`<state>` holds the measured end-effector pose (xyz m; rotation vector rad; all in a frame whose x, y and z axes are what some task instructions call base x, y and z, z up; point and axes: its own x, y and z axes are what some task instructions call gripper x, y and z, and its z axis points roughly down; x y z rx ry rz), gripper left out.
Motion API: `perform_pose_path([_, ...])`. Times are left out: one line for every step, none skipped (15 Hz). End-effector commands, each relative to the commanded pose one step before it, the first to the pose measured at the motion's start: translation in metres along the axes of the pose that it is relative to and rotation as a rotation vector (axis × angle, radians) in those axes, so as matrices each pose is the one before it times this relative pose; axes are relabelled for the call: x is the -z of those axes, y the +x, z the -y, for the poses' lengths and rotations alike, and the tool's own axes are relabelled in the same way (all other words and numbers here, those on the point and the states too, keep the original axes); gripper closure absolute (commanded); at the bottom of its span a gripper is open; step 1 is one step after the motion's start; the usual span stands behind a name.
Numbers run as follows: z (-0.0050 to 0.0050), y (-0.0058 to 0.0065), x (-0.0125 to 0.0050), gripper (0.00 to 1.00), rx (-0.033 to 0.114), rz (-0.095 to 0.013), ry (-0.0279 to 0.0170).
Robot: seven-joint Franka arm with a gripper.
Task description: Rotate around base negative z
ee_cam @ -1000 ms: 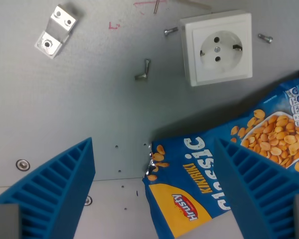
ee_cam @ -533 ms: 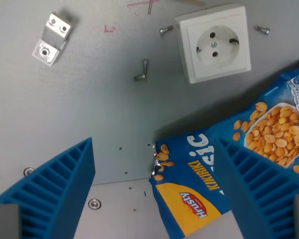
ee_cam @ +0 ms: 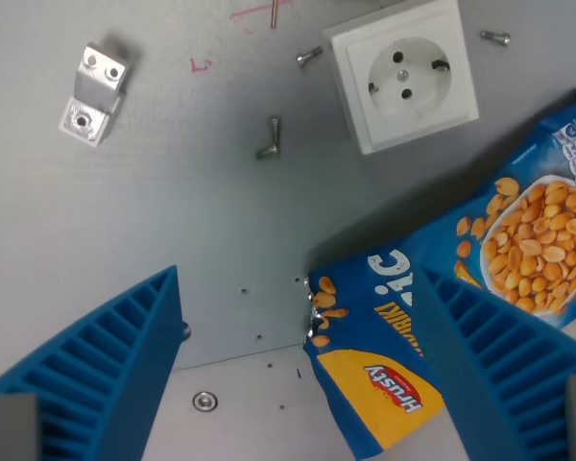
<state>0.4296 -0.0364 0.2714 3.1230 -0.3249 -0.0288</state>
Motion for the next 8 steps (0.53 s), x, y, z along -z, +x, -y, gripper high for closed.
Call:
perform_pose_path([-0.00021,0.00023,0.00238,0.00,-0.1678,-0.0043,0.00758])
perform_pose_path([0.00000,0.00000,0.00000,0.00,-0.0133,0.0000,0.00024])
perform_pose_path([0.00000,0.00000,0.00000,0.00,-0.0133,0.0001,0.00024])
perform_pose_path([0.00000,0.00000,0.00000,0.00,-0.0133,0.0001,0.00024])
perform_pose_path([0.00000,0.00000,0.00000,0.00,-0.0133,0.0001,0.00024])
perform_pose_path([0.00000,0.00000,0.00000,0.00,-0.0133,0.0001,0.00024])
perform_pose_path([0.00000,0.00000,0.00000,0.00,-0.0133,0.0001,0.00024])
perform_pose_path([0.00000,0.00000,0.00000,0.00,-0.0133,0.0001,0.00024])
